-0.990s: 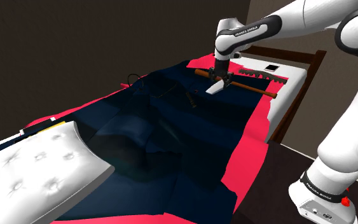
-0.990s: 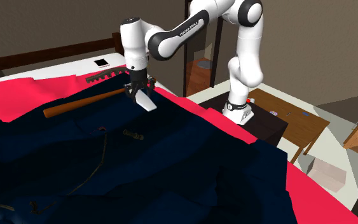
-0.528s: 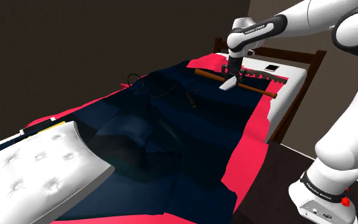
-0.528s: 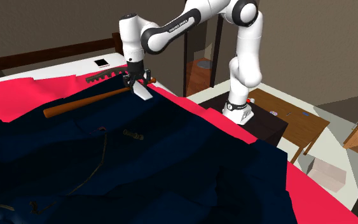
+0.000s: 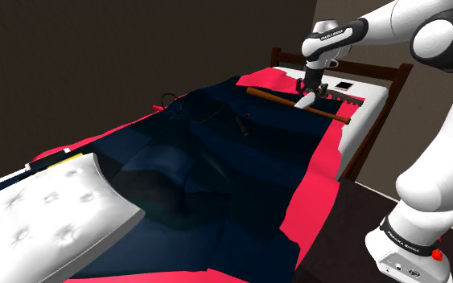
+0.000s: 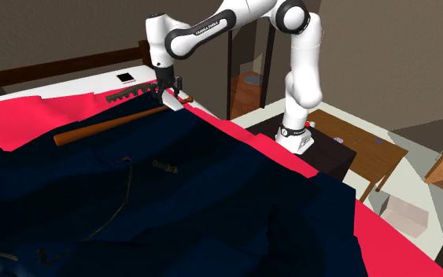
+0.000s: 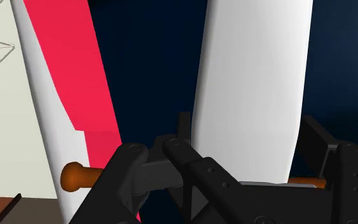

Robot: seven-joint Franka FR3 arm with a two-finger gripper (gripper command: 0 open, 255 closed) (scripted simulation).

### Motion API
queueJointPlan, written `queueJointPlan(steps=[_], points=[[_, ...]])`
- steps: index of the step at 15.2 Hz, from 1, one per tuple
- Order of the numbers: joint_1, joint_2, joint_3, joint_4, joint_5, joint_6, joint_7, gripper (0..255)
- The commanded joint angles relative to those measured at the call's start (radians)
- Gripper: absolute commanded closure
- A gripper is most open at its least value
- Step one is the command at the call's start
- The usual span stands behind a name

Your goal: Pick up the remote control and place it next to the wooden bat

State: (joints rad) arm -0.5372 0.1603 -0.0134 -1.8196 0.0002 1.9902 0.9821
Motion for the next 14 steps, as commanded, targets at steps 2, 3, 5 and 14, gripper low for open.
queueJointPlan(steps=[2, 3, 5, 14], points=[[-0.040, 0.031, -0.028, 0.043, 0.007, -0.012, -0.071, 255], [-0.053, 0.044, -0.036, 0.062, 0.010, -0.017, -0.093, 255], [-0.079, 0.075, -0.052, 0.104, 0.015, -0.029, -0.136, 255], [-0.205, 0.259, -0.105, 0.371, 0.052, -0.115, -0.317, 255]])
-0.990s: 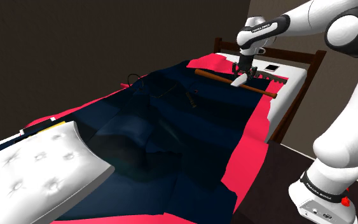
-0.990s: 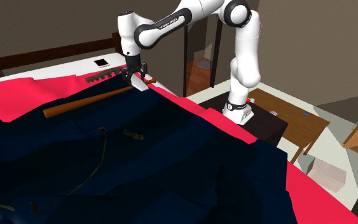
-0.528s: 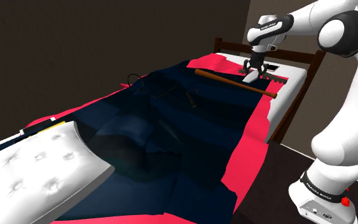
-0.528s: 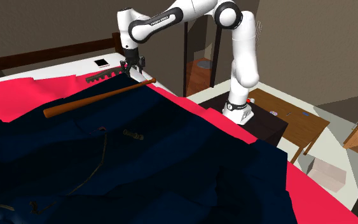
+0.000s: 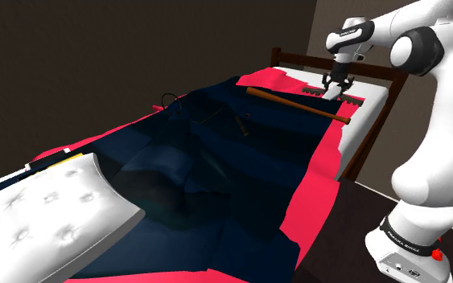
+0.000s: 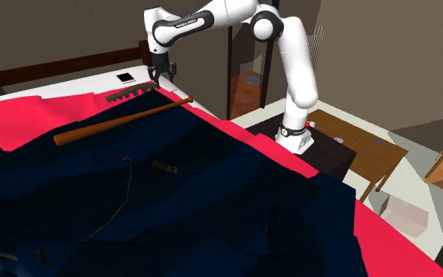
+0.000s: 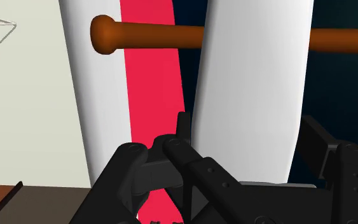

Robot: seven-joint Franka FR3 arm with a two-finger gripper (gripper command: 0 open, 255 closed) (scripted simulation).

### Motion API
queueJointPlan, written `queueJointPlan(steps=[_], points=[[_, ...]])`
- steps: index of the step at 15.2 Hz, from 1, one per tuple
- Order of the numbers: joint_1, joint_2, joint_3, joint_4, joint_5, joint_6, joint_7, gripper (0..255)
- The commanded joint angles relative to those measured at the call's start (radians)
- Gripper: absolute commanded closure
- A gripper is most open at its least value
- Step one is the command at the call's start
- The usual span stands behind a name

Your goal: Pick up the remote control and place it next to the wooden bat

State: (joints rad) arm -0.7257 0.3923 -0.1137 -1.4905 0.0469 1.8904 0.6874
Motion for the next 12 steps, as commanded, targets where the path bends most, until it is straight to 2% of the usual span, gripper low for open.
queueJointPlan(steps=[1, 7, 8, 12], points=[[-0.031, 0.053, -0.009, 0.082, 0.010, -0.029, -0.040, 255], [-0.131, 0.253, -0.025, 0.399, 0.040, -0.148, -0.138, 255], [-0.135, 0.262, -0.025, 0.414, 0.041, -0.154, -0.141, 255], [-0.132, 0.259, -0.024, 0.355, 0.041, -0.099, -0.142, 255]])
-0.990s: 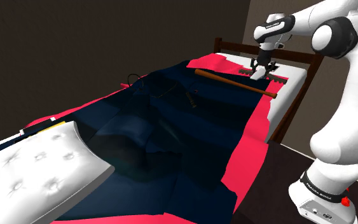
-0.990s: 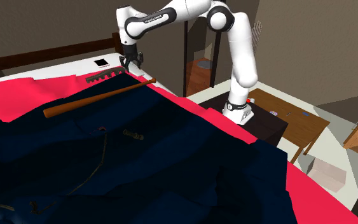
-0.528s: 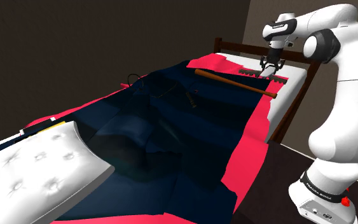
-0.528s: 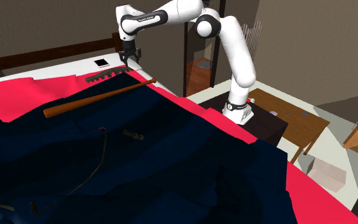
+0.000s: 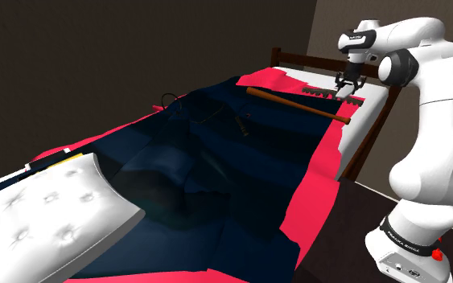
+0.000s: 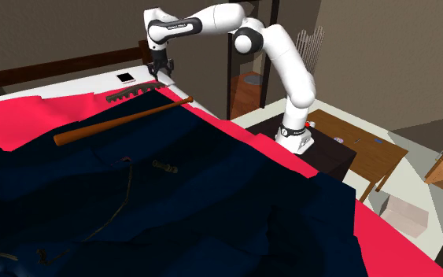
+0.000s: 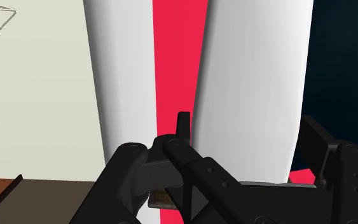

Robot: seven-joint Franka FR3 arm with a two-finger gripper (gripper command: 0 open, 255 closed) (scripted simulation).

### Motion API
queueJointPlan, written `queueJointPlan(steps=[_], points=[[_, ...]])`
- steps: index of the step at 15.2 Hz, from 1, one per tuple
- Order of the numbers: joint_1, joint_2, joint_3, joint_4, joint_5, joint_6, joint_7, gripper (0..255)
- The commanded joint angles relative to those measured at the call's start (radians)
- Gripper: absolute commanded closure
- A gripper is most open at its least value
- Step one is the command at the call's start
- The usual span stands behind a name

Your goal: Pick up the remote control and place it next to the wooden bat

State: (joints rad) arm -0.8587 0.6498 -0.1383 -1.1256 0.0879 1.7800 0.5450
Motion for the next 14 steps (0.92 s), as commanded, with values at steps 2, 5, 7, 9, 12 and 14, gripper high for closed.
queueJointPlan(steps=[2, 5, 7, 9, 12, 14], points=[[0.002, 0.002, 0.001, -0.035, 0.001, 0.038, -0.001, 255], [0.003, 0.006, 0.001, -0.070, 0.002, 0.076, -0.002, 255], [0.004, 0.009, 0.002, -0.091, 0.002, 0.101, -0.003, 255], [0.005, 0.014, 0.002, -0.110, 0.003, 0.124, -0.004, 255], [0.005, 0.023, 0.003, -0.135, 0.005, 0.159, -0.005, 255], [0.006, 0.030, 0.004, -0.151, 0.006, 0.182, -0.006, 255]])
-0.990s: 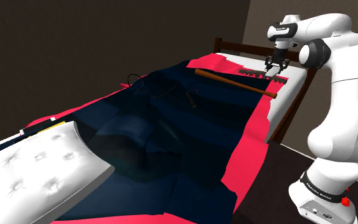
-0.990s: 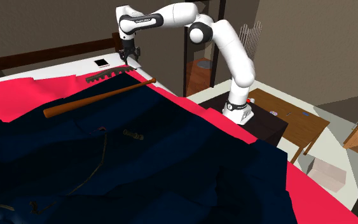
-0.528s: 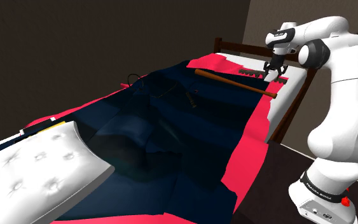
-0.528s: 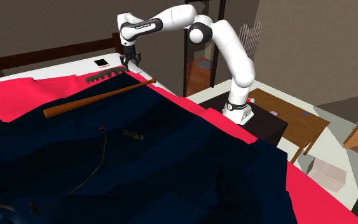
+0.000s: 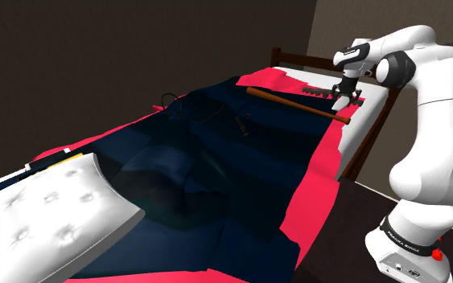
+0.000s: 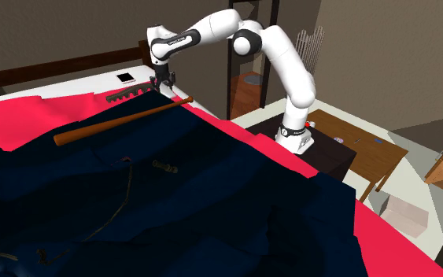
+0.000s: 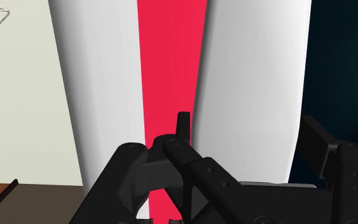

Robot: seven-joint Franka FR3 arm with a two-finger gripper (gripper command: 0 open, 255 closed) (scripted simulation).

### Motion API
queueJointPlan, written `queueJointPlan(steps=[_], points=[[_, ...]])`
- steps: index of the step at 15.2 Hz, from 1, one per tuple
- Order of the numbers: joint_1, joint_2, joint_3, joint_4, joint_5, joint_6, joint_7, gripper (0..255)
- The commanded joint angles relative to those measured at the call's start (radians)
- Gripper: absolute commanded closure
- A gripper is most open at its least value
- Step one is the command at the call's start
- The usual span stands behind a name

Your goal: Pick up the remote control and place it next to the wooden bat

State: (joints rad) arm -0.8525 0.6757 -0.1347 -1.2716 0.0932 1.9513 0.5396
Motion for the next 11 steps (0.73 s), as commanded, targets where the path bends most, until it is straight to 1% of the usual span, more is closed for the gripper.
queueJointPlan(steps=[1, 2, 10, 11], points=[[0.000, 0.008, 0.001, -0.012, 0.001, 0.021, -0.001, 255], [0.000, 0.016, 0.001, -0.024, 0.002, 0.040, -0.002, 255], [0.000, 0.016, 0.001, -0.023, 0.002, 0.040, -0.002, 255], [0.000, 0.016, 0.001, -0.023, 0.002, 0.040, -0.002, 0]])
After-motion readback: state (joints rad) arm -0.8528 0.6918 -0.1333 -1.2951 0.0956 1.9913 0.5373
